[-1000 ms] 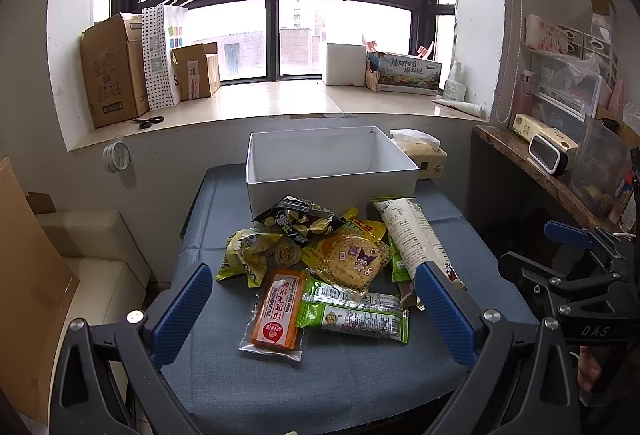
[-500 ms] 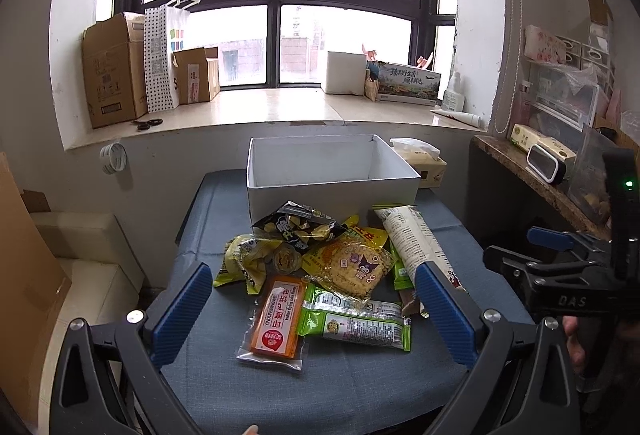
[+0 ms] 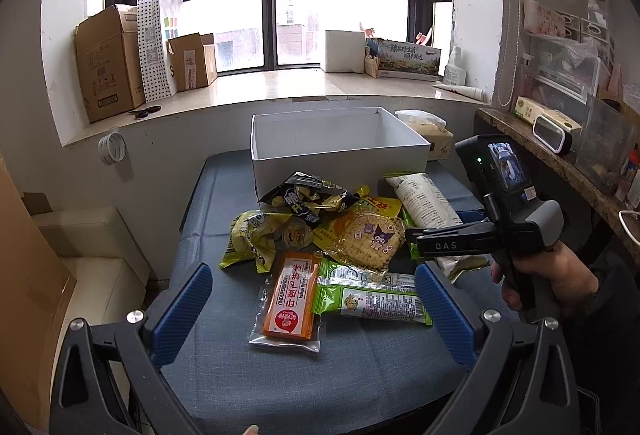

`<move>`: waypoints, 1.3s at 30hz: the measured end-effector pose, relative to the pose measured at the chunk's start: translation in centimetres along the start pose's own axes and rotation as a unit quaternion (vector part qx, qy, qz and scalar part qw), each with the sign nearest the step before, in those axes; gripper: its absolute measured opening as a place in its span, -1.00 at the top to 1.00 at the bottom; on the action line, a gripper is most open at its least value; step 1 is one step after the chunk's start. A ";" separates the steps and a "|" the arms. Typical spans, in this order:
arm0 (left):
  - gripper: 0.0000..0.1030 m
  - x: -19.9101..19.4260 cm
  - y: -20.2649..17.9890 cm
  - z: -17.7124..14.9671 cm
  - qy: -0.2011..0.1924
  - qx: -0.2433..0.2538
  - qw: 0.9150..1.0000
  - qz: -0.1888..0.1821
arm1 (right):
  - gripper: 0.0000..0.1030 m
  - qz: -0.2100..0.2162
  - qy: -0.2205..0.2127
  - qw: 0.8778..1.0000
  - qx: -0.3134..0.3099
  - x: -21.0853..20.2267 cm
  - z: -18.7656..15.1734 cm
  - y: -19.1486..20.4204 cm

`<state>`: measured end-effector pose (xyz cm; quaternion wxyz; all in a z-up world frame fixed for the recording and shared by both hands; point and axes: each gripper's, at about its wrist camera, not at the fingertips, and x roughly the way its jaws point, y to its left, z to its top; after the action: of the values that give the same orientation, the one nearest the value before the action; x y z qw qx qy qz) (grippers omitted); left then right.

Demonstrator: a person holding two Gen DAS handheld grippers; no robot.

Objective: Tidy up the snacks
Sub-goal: 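Grasp the tall white bag with the right gripper while the left grasps a yellow chip bag, both into box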

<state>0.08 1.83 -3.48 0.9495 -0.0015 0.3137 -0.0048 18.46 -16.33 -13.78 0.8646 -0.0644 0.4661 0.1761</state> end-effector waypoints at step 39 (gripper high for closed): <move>-0.14 26.9 11.3 1.2 0.196 -0.027 0.978 -0.060 | 0.31 0.096 -0.118 0.988 0.018 -15.3 -6.7 -0.5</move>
<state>22.50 12.85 -18.63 0.8673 -0.0448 0.4930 -0.0531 5.67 -22.44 -4.88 0.8936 0.0176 0.3682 0.2561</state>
